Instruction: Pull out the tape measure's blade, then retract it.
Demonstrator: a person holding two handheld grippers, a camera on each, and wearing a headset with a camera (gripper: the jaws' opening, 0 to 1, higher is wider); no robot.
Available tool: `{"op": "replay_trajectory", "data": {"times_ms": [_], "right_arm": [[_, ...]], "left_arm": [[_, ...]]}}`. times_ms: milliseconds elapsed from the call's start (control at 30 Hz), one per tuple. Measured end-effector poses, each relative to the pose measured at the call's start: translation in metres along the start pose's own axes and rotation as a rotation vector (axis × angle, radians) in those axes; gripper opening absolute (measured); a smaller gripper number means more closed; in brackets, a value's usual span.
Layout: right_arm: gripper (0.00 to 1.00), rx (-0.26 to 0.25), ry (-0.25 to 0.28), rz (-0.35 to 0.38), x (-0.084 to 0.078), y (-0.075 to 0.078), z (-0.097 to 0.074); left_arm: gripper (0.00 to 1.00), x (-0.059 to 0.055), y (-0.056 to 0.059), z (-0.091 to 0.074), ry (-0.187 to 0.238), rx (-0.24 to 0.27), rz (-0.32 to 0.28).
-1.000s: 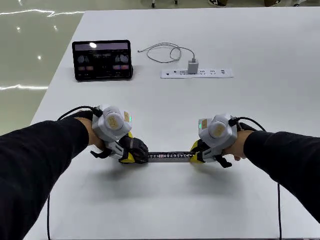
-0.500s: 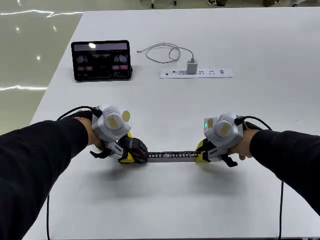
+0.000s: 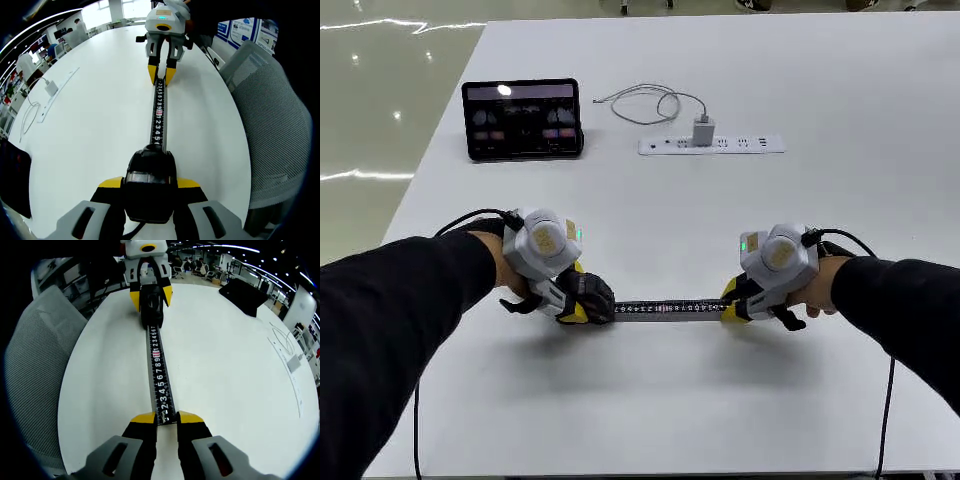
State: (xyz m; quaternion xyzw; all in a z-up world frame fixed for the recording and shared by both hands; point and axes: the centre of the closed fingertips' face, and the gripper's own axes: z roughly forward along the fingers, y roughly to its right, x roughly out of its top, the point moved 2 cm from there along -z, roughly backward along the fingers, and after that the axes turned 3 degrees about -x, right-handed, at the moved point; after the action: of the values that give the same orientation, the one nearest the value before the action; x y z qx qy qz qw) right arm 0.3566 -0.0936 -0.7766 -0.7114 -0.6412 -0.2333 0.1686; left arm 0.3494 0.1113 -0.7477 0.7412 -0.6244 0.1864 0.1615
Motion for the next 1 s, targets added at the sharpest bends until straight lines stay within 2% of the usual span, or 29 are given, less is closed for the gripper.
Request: {"op": "replay_trajectory", "data": {"times_ms": [1000], "right_arm": [[0.1, -0.007, -0.021, 0.025, -0.022, 0.002, -0.013]], "left_arm": [[0.32, 0.002, 0.002, -0.001, 0.003, 0.005, -0.003]]}}
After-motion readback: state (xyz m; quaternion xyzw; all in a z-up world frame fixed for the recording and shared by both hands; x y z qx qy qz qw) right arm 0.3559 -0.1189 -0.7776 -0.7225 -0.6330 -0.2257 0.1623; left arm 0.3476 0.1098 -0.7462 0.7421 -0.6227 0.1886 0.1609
